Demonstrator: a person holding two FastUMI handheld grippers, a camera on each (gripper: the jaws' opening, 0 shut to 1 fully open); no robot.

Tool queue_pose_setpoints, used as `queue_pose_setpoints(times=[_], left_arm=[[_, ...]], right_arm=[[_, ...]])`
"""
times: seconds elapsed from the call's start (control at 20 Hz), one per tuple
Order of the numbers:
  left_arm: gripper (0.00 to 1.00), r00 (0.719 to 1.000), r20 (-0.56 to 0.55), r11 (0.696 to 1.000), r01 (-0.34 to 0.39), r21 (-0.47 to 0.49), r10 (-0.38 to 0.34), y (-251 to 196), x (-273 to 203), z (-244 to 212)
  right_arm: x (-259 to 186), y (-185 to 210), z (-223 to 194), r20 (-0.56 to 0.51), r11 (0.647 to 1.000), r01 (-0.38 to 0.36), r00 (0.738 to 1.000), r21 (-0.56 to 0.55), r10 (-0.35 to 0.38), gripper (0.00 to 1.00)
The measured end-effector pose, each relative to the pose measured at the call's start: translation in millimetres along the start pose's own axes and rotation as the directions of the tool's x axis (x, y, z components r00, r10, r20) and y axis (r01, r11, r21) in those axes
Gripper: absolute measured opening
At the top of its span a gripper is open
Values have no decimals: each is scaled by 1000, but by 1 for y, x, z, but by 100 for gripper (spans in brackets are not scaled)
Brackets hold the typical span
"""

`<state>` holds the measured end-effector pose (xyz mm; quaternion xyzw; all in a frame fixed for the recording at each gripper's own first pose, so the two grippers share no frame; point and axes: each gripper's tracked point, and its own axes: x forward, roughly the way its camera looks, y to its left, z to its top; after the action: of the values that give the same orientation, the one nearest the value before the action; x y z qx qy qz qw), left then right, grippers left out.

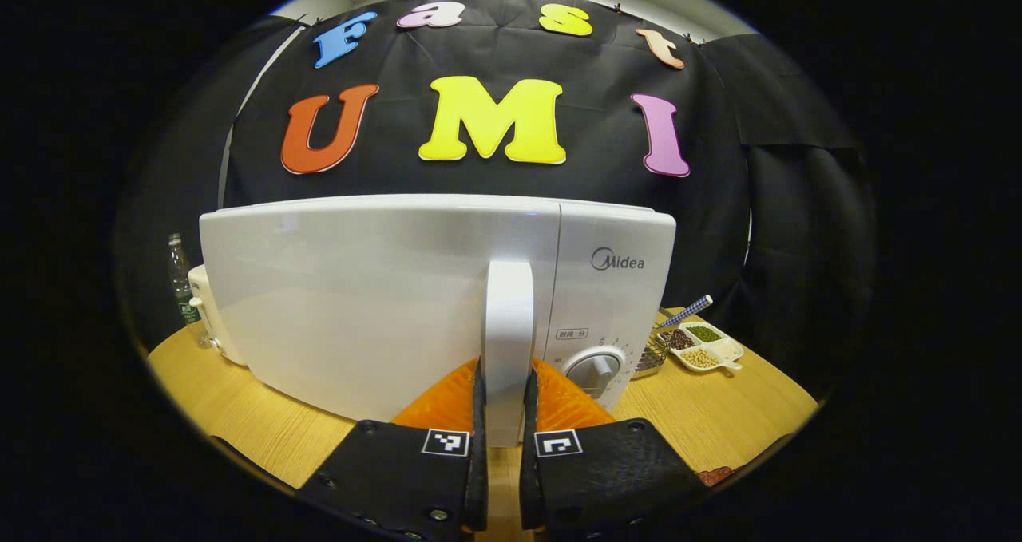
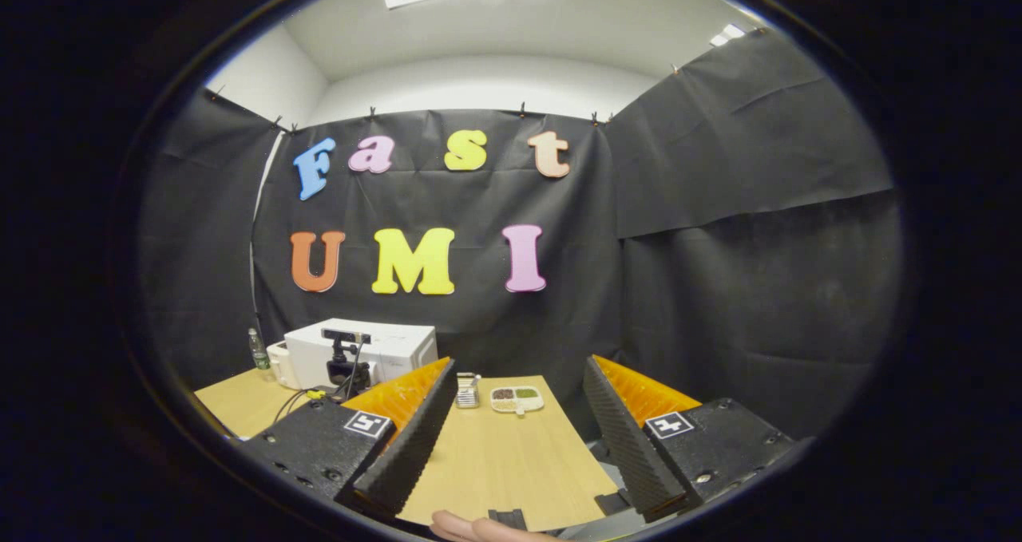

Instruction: Open the microwave oven with the left hand, put the food in, and close the microwave oven.

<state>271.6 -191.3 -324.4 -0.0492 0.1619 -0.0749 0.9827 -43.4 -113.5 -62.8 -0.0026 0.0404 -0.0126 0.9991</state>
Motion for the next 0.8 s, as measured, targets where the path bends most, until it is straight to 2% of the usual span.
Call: queue_pose_setpoints(times=[0.05, 0.1, 0.15, 0.2, 0.3, 0.35, 0.4, 0.45, 0.55, 0.6, 0.65, 0.7, 0.8], left_arm=[[16, 1000, 21, 1000, 1, 27, -2, -1, -10, 2], [16, 999, 43, 998, 10, 63, -13, 1, -16, 5], [15, 999, 31, 995, 35, 91, -38, 2, -21, -1], [15, 997, 29, 994, 66, 91, -69, 4, -29, -3], [16, 994, 16, 993, 105, 48, -105, 5, -44, -7], [16, 993, 20, 993, 112, 40, -113, 8, -51, -8], [16, 993, 21, 992, 119, 42, -120, 10, -58, -9], [15, 992, 27, 992, 124, 36, -125, 13, -67, -11], [15, 990, 38, 990, 137, 20, -137, 19, -83, -14], [16, 989, 41, 989, 144, 23, -145, 22, -92, -16], [16, 988, 48, 988, 148, 33, -149, 26, -100, -16], [15, 987, 51, 988, 151, 37, -153, 31, -108, -18], [15, 985, 53, 986, 163, 33, -165, 43, -126, -22]], right_arm=[[-2, -1, -2, -1, 1000, 3, 1000, -5, -3, 100], [-3, -4, -3, -4, 1000, 7, 1000, -9, -7, 95], [-5, -5, -3, -1, 1000, 4, 1000, -6, -4, 95], [-7, -5, -1, 5, 1000, 0, 1000, 0, 0, 100], [-6, -8, -5, 4, 1000, 8, 1000, 8, -8, 100], [-5, -6, -10, -3, 1000, 7, 1000, 9, -7, 100], [-6, -3, -12, -12, 1000, 5, 1000, 10, -5, 95], [-7, 0, -12, -12, 1000, 8, 1000, 4, -8, 100], [-7, 6, -12, -4, 1000, 9, 1000, -15, -9, 100], [-9, 11, -11, -2, 1000, 6, 1000, -22, -6, 95], [-9, 17, -10, -1, 1000, -3, 1000, -23, 3, 95], [-9, 24, -10, 1, 1000, -12, 1000, -24, 12, 100], [-11, 35, -9, 4, 999, -27, 1000, -30, 27, 100]])
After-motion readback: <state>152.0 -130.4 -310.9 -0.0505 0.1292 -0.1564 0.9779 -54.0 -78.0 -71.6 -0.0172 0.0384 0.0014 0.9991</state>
